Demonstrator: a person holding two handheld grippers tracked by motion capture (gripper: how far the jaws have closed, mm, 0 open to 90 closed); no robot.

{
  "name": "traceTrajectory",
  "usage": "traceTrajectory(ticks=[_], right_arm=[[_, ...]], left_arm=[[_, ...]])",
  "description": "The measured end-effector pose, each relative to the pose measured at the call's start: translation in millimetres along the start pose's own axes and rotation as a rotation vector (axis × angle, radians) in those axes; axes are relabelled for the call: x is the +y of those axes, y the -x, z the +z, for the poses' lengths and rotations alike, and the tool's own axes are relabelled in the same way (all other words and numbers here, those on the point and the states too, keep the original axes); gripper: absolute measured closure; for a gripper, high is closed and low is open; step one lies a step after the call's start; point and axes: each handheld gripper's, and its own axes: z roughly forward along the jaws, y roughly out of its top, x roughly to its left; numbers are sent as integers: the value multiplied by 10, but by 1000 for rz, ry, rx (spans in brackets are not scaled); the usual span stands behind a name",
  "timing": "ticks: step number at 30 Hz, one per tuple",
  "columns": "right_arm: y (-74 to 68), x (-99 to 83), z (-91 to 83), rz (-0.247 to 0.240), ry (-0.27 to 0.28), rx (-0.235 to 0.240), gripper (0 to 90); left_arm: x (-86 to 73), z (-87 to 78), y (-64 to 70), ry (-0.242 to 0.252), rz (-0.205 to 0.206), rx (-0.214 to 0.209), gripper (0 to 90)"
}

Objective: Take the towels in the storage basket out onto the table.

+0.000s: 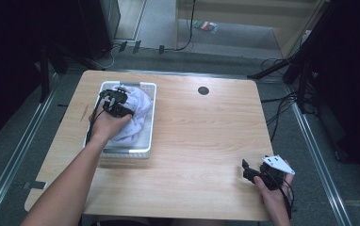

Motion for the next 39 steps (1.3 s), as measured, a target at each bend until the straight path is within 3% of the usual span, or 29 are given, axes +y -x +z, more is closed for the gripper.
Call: traceTrajectory(ticks=[16, 22, 27, 39], right_arm=[[0, 0, 0, -1, -4, -3, 125], [1, 1, 1, -2, -5, -2, 125], [-2, 0, -1, -2, 0, -2, 126], [-3, -1, -2, -2, 2, 0, 127]], left_arm=[[121, -416, -108, 44, 12, 6, 633], [178, -539, -132, 38, 12, 2, 629], [239, -680, -114, 37, 2, -7, 627], [402, -991, 51, 75, 36, -24, 624]])
